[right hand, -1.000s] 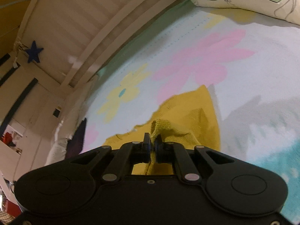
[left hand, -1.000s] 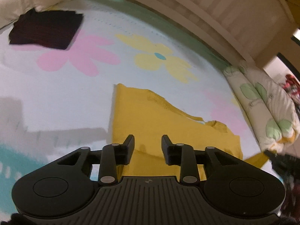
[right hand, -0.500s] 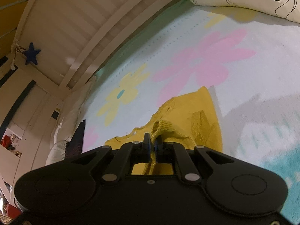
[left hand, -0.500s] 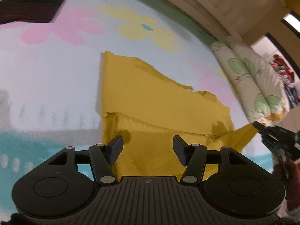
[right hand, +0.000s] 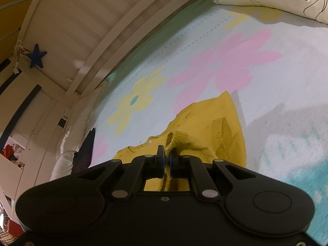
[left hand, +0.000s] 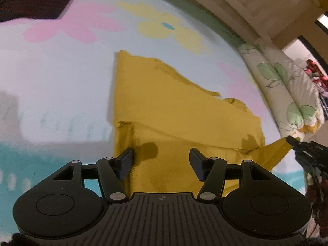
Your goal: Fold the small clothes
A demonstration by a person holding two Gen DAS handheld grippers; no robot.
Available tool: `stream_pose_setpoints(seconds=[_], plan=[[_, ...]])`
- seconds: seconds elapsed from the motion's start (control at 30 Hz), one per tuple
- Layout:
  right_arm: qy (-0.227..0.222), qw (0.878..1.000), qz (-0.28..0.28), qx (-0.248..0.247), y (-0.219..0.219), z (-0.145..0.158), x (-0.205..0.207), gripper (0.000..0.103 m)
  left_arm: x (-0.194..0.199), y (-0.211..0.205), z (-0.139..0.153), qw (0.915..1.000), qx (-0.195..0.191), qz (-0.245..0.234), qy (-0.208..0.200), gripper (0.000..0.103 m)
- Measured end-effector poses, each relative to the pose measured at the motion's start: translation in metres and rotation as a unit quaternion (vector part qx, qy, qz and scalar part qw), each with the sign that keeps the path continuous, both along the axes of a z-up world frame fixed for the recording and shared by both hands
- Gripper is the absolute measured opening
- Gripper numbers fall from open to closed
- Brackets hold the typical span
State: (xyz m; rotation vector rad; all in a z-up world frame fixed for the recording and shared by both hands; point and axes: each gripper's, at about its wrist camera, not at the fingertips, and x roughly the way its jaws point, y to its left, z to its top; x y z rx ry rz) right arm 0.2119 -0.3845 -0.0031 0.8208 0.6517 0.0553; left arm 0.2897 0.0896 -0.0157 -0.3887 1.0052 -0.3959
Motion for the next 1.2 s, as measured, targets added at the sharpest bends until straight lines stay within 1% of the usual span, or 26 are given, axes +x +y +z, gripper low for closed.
stream_pose_setpoints(seconds=[0.1, 0.23, 0.3, 0.4, 0.5, 0.57, 0.6, 0.63, 0.67, 0.73, 0.8, 0.9, 1.03, 1.07, 1.2], plan=[[0.002, 1.000, -0.001, 0.000, -0.001, -0.001, 0.000, 0.013, 0.001, -0.003, 0.000, 1.0000, 0.001, -0.005, -0.001, 0.058], [0.002, 1.000, -0.001, 0.001, -0.001, -0.001, -0.001, 0.013, 0.001, -0.002, -0.003, 1.0000, -0.007, -0.005, -0.001, 0.058], [0.002, 1.000, -0.001, 0.001, -0.001, -0.001, -0.001, 0.013, 0.001, -0.004, -0.004, 0.9999, 0.007, -0.010, 0.006, 0.058], [0.002, 1.000, -0.001, 0.002, -0.003, -0.002, -0.002, 0.013, -0.001, -0.004, -0.012, 0.9992, 0.025, -0.010, 0.031, 0.057], [0.003, 1.000, -0.001, 0.003, -0.004, -0.002, -0.002, 0.013, -0.003, -0.001, -0.012, 0.9989, 0.013, -0.018, 0.040, 0.058], [0.003, 1.000, 0.000, 0.002, -0.004, -0.003, -0.002, 0.013, -0.002, -0.001, -0.013, 0.9977, -0.019, -0.030, 0.057, 0.055], [0.004, 1.000, 0.000, 0.002, -0.004, -0.003, -0.002, 0.013, -0.001, -0.003, -0.013, 0.9968, -0.036, -0.028, 0.065, 0.049], [0.004, 1.000, 0.000, 0.002, -0.004, -0.003, -0.002, 0.013, 0.000, -0.004, -0.013, 0.9962, -0.049, -0.023, 0.068, 0.027], [0.005, 1.000, 0.000, 0.001, -0.003, -0.004, -0.002, 0.013, 0.000, -0.005, -0.013, 0.9962, -0.056, -0.019, 0.064, 0.009], [0.007, 1.000, 0.000, 0.001, -0.003, -0.004, -0.002, 0.013, -0.001, -0.008, -0.010, 0.9968, -0.060, -0.010, 0.052, 0.004], [0.008, 1.000, 0.000, -0.001, -0.002, -0.004, -0.002, 0.013, -0.002, -0.011, -0.008, 0.9969, -0.065, -0.007, 0.045, 0.004], [0.008, 1.000, 0.000, -0.003, -0.003, -0.004, -0.004, 0.013, -0.006, -0.009, -0.002, 0.9975, -0.064, 0.016, 0.023, 0.003], [0.002, 1.000, -0.013, -0.007, -0.005, -0.004, -0.008, 0.013, -0.005, -0.001, 0.010, 0.9961, -0.074, 0.047, -0.005, 0.003], [-0.002, 1.000, -0.018, -0.007, -0.006, -0.003, -0.009, 0.013, -0.003, 0.000, 0.014, 0.9953, -0.081, 0.052, -0.009, 0.003], [-0.023, 0.999, -0.027, -0.007, -0.009, 0.007, -0.006, 0.013, 0.012, 0.012, 0.031, 0.9877, -0.121, 0.092, -0.035, 0.003]])
